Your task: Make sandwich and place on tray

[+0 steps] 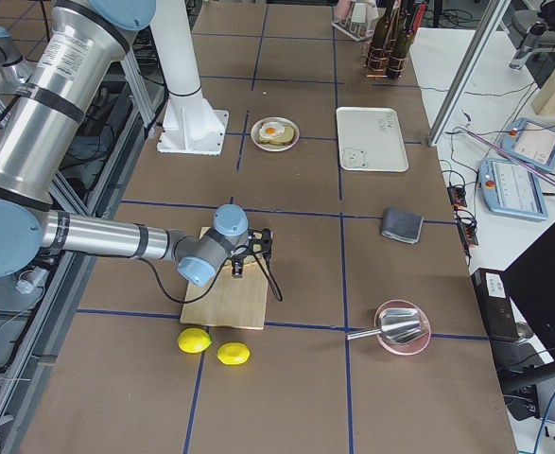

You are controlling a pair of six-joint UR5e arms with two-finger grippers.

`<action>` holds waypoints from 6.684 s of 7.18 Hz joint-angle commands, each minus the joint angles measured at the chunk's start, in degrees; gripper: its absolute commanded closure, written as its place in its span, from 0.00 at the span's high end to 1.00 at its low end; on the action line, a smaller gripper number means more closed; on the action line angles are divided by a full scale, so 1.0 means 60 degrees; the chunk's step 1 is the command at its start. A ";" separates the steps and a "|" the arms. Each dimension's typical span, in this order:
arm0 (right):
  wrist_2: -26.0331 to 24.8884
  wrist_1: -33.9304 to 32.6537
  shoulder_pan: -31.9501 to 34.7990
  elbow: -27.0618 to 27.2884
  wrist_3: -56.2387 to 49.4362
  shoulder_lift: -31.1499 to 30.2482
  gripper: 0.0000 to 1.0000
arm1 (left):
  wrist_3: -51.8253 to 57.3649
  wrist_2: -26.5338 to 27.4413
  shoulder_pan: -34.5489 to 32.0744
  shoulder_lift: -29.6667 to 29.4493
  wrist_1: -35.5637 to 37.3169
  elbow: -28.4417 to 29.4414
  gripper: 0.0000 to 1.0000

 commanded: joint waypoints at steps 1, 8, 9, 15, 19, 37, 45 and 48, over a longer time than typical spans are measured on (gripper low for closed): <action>0.0012 0.0011 -0.0037 -0.0053 0.0011 -0.0006 0.32 | 0.0015 0.0012 0.0000 0.0000 -0.0001 0.0000 1.00; 0.0173 0.1473 0.0022 -0.0083 0.0963 -0.0108 0.00 | 0.0000 0.0012 -0.0015 0.0015 -0.0133 0.0000 1.00; 0.0187 0.1650 0.0022 -0.0083 0.0964 -0.0181 0.00 | 0.0000 0.0012 -0.0030 0.0015 -0.0133 -0.0015 1.00; 0.1139 0.3336 0.0007 0.0444 0.4544 0.1554 0.00 | 0.0000 0.0012 -0.0044 0.0015 -0.0133 0.0014 1.00; 0.1112 0.3146 -0.1146 -0.0487 0.6967 0.5491 0.00 | 0.0015 0.0012 -0.0030 0.0015 -0.0147 0.0044 1.00; -0.1321 0.0597 -0.3274 -0.1738 0.7057 0.8197 1.00 | -0.1034 -0.0497 0.0145 -0.0015 -0.0699 0.0058 1.00; 0.1811 0.0321 0.1849 -0.1255 0.6054 0.6280 1.00 | -1.5049 0.3196 0.8705 -0.2222 -0.8644 0.0029 0.74; 0.1740 -0.0297 0.1751 -0.1269 0.5182 0.6205 1.00 | -1.6230 0.5614 1.0820 -0.3715 -0.7041 0.0058 0.62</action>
